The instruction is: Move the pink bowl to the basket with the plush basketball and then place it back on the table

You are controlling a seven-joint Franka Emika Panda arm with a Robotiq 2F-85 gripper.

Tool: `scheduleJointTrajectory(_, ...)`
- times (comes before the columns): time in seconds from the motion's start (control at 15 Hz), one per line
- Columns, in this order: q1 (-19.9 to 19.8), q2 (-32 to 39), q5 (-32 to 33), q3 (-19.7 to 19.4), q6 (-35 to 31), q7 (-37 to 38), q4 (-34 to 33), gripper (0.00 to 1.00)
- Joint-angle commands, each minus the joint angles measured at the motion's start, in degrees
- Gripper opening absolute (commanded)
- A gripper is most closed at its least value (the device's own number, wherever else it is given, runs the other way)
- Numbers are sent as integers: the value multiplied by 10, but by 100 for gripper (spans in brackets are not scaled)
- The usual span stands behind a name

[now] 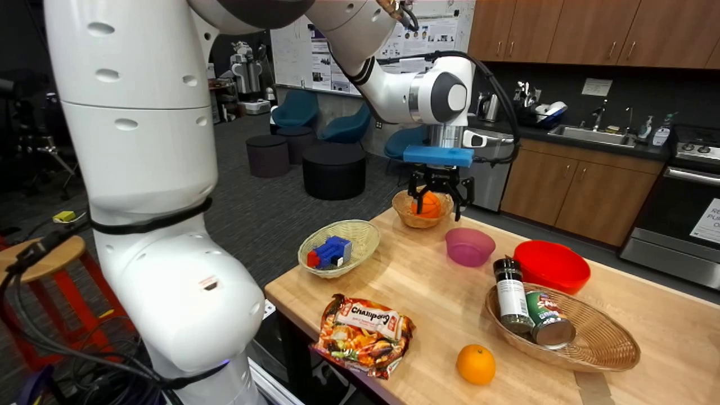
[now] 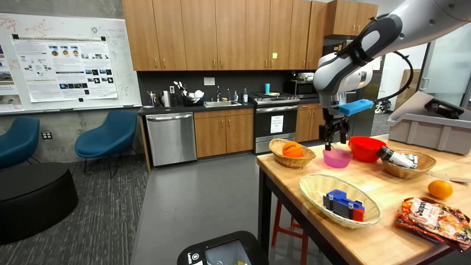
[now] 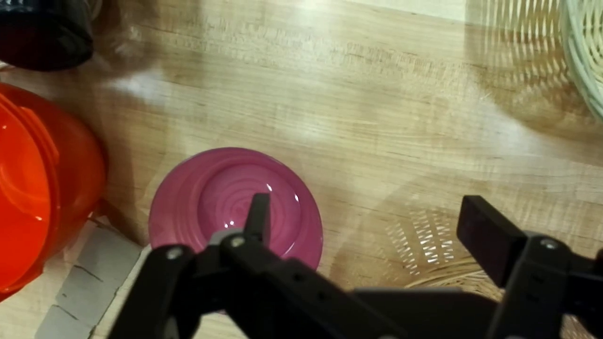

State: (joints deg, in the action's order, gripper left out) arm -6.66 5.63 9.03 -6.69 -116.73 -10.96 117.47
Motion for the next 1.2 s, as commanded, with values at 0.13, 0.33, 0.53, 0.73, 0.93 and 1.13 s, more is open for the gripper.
scheduleJointTrajectory(0.13, -10, 74, 14, -3, -35, -20, -27, 100)
scheduleJointTrajectory(0.33, -15, 108, 33, -8, -55, -33, -46, 100)
scheduleJointTrajectory(0.53, -21, 134, 61, -16, -66, -39, -69, 100)
scheduleJointTrajectory(0.73, -27, 150, 75, -18, -76, -50, -89, 69)
scheduleJointTrajectory(0.93, -31, 159, 71, -16, -78, -56, -104, 44)
scheduleJointTrajectory(1.13, -32, 165, 67, -14, -76, -58, -113, 21)
